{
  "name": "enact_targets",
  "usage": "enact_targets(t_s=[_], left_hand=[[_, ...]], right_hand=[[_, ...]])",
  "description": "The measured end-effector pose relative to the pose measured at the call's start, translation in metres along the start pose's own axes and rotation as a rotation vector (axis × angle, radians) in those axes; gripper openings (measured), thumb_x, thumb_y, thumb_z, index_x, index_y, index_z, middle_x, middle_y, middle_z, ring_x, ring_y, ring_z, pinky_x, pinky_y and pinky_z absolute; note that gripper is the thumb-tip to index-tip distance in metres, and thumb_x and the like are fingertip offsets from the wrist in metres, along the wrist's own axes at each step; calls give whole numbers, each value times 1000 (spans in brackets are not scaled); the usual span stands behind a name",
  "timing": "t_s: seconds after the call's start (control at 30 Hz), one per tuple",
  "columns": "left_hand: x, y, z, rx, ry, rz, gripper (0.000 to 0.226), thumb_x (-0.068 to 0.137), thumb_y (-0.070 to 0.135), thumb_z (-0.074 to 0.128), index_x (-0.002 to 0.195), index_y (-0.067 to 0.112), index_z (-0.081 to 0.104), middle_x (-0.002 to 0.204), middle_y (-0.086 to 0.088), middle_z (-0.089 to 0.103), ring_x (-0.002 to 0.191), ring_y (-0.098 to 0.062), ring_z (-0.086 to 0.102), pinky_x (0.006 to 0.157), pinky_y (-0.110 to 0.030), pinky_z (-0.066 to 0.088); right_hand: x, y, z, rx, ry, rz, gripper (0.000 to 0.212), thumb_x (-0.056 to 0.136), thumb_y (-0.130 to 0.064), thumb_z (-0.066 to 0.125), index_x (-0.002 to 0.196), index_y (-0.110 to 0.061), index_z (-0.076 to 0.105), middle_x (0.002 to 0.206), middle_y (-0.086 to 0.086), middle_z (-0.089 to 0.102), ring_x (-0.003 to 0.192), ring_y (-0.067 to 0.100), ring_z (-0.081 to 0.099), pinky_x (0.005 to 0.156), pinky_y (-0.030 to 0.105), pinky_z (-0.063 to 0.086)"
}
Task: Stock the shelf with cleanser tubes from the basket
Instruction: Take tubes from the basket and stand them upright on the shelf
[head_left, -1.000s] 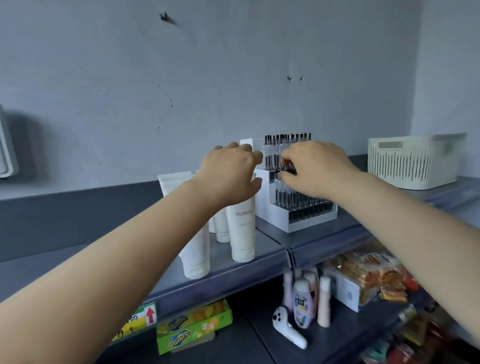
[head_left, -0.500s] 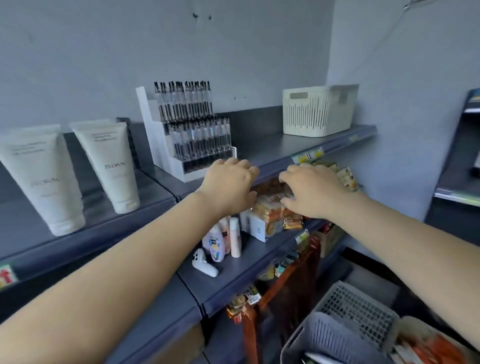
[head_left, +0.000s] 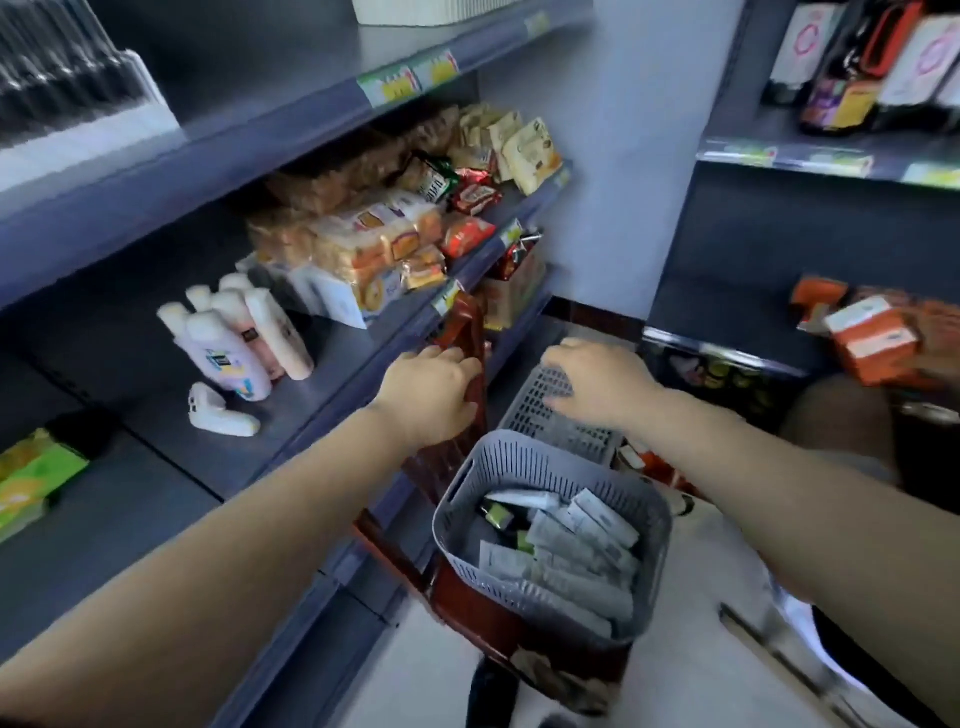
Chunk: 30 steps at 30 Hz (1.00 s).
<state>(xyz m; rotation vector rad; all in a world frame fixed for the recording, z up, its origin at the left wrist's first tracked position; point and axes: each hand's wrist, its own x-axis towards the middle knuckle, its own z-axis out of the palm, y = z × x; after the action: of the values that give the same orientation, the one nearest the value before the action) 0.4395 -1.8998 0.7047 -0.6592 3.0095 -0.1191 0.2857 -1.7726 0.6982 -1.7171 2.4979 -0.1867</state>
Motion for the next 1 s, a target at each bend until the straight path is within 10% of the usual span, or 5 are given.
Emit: enact_targets(t_s=[0.3,0.47,0.67,1.0], left_hand=[[51,32,137,-210,-349,54,34,89,29,50,122,20,52,122,-3,54,113,-28,52,85,-39,45],[73,38,210,-305,-448,31,38,88,27,50,126,25,50,123,-2,56,107,-27,57,76,-33,45],[102,40,300,-423,-603,-34,30,89,30,51,118,21,54,113,-1,60,100,-25,59,79,-35,50],[132,58,430,-732,-765,-291,47,92,33,52,134,13,44,132,-9,51,117,-26,50,95,-32,44]], right_hand=[[-6,71,132,293,-350,341,46,88,-35,58,129,-17,48,132,4,50,107,24,53,89,37,47],[-7,93,211,450,-459,514,11,90,-22,52,91,-11,51,87,8,51,81,22,48,65,29,34],[-1,113,293,452,-498,622,52,87,-33,59,133,-14,46,134,4,51,122,22,49,92,26,40],[-7,136,423,255,-423,743,50,90,-21,50,139,-13,39,136,6,49,119,24,51,91,30,43]])
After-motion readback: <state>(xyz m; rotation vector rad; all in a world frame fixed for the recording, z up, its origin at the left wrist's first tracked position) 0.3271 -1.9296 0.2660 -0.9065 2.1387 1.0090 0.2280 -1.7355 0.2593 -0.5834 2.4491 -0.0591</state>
